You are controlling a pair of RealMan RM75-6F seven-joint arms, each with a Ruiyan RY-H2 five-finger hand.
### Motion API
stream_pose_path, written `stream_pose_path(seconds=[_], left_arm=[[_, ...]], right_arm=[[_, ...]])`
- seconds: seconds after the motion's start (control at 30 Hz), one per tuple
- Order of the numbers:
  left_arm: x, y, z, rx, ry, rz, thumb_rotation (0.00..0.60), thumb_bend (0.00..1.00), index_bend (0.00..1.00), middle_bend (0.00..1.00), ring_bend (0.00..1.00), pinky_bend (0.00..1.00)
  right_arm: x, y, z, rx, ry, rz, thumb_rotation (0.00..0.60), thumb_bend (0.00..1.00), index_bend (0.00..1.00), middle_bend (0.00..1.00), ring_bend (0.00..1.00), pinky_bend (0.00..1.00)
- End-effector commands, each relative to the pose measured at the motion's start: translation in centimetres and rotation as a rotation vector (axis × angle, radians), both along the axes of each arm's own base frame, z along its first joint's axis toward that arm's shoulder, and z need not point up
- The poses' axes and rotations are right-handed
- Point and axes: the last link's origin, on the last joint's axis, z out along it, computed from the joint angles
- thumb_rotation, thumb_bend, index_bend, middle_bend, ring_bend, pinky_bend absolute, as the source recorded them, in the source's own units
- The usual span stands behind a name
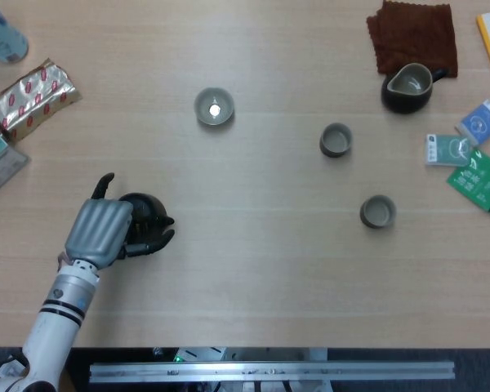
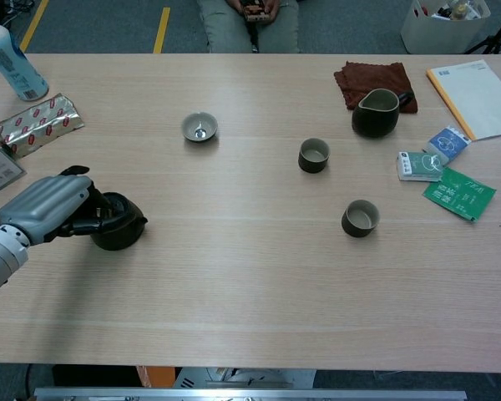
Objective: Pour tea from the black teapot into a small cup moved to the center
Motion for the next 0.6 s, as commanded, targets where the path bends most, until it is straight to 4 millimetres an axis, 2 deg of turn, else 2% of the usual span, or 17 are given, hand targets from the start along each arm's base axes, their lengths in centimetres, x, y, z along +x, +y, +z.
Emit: stream_pose_path(seconds=[0.03, 0.1, 0.17, 0.23, 0.37, 0.6], left_arm=[[0.2, 0.2, 0.3, 0.028, -0.019, 0.0, 0.14, 0.17, 0.88, 0.94, 0.76, 0.0], [0.3, 0.4, 0.7, 0.048, -0.022, -0.002, 0.207, 0.17, 0.89, 0.95, 0.76, 0.0], [0.4, 0.5, 1.1, 0.071, -0.03, -0.003, 0.237, 0.17, 0.9, 0.95, 0.77, 0.0], [0.4, 0.6, 1.4, 0.087, -0.037, -0.001, 0.242, 0.17, 0.9, 0.95, 0.77, 0.0], [0.4, 1.2, 2.7, 0.167, -0.055, -0.002, 0.293, 0.17, 0.91, 0.96, 0.78, 0.0], [0.4, 2.1, 4.2, 0.266, -0.086, -0.007, 0.31, 0.17, 0.93, 0.98, 0.79, 0.0]], right_arm=[[0.1, 0.0, 0.0, 0.0, 0.0, 0.005, 0.6, 0.12, 0.34, 0.32, 0.2, 0.23], [0.2, -0.1, -0.1, 0.003, 0.001, 0.009, 0.6, 0.12, 0.34, 0.32, 0.2, 0.23], [0.3, -0.2, -0.1, 0.007, 0.001, 0.013, 0.6, 0.12, 0.34, 0.32, 0.2, 0.23], [0.4, -0.2, -0.2, 0.009, 0.001, 0.016, 0.6, 0.12, 0.34, 0.32, 0.2, 0.23], [0.7, -0.3, -0.4, 0.013, 0.0, 0.027, 0.6, 0.12, 0.34, 0.32, 0.2, 0.23], [1.0, -0.4, -0.5, 0.016, -0.001, 0.035, 0.6, 0.12, 0.34, 0.32, 0.2, 0.23]])
